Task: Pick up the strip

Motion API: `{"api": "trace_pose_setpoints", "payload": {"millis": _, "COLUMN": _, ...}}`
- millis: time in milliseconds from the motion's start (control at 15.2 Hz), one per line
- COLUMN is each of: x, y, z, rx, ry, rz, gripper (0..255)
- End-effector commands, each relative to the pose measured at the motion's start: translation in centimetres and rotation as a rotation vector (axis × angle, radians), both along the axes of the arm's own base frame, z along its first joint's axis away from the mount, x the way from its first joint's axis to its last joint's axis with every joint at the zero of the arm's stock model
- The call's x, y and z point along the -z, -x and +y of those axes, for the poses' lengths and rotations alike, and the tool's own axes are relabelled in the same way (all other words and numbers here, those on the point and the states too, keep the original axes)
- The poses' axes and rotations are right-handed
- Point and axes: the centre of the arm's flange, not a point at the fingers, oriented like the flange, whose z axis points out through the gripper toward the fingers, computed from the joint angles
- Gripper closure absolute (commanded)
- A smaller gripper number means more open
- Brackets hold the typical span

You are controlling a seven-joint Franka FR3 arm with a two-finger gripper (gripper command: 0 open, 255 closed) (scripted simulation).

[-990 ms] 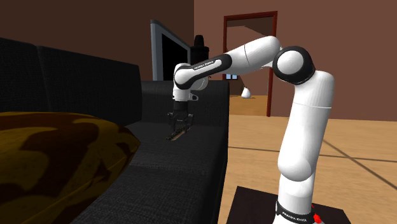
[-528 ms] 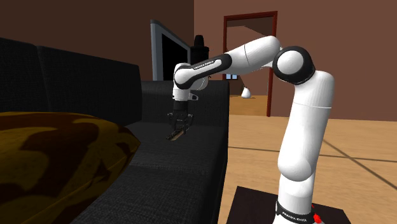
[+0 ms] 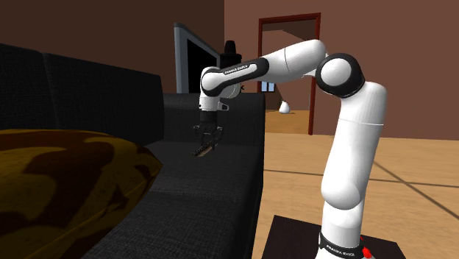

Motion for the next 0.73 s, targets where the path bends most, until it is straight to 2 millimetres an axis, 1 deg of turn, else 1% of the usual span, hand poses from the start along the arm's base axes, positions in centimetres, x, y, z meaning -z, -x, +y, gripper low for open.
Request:
{"api": "trace_pose_setpoints", "payload": {"millis": 0, "x": -1.1, "y": 0.1, "z": -0.1, "rx": 0.000, "ry": 0.000, "rz": 0.000, "gripper": 255}}
{"api": "trace_pose_setpoints", "payload": {"millis": 528, "x": -5.3, "y": 0.1, "z": -0.1, "rx": 0.000, "ry": 0.000, "rz": 0.000, "gripper": 255}}
{"api": "trace_pose_setpoints", "payload": {"millis": 660, "x": -5.4, "y": 0.1, "z": -0.1, "rx": 0.000, "ry": 0.000, "rz": 0.000, "gripper": 255}}
